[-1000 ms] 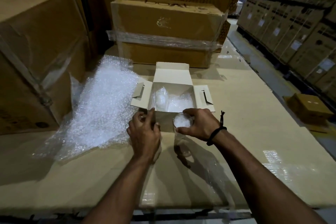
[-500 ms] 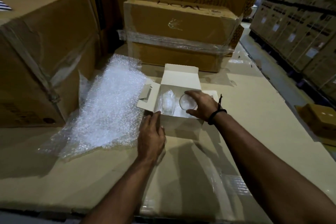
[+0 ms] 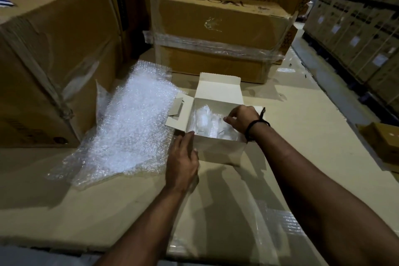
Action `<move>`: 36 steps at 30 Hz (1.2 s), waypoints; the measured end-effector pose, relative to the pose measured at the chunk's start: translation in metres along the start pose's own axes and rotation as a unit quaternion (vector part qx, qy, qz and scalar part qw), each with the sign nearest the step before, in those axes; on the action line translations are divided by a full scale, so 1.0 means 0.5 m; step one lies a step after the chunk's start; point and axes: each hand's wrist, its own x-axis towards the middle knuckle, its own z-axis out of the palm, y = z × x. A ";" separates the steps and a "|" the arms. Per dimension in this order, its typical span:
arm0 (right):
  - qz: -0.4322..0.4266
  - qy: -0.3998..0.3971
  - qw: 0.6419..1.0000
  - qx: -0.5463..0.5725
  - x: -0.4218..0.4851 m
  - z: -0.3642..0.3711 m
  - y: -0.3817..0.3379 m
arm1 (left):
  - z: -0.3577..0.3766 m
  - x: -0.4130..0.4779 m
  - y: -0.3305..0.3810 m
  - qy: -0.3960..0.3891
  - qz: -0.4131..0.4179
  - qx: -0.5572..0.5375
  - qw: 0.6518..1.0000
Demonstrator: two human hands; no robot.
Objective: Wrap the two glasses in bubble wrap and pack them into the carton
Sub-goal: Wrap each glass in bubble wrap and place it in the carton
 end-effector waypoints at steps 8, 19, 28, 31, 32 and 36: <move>0.130 -0.152 0.976 0.082 0.027 -0.027 -0.054 | -0.001 -0.001 -0.003 -0.011 -0.021 -0.006 1.000; 0.170 -0.148 0.972 0.071 0.036 -0.030 -0.053 | -0.002 -0.002 -0.001 -0.011 -0.007 -0.013 1.000; 0.125 -0.043 0.991 -0.031 0.017 -0.030 -0.045 | -0.007 -0.004 0.005 -0.008 0.004 -0.007 1.000; 0.099 0.053 0.994 0.016 -0.030 -0.029 -0.044 | -0.004 0.000 0.004 -0.013 0.009 -0.013 1.000; 0.079 0.094 0.991 0.061 -0.057 -0.022 -0.047 | -0.006 -0.001 0.006 -0.009 0.010 -0.028 1.000; -0.019 0.188 0.961 0.204 -0.198 0.058 -0.076 | -0.033 -0.011 0.017 0.077 0.002 -0.089 0.993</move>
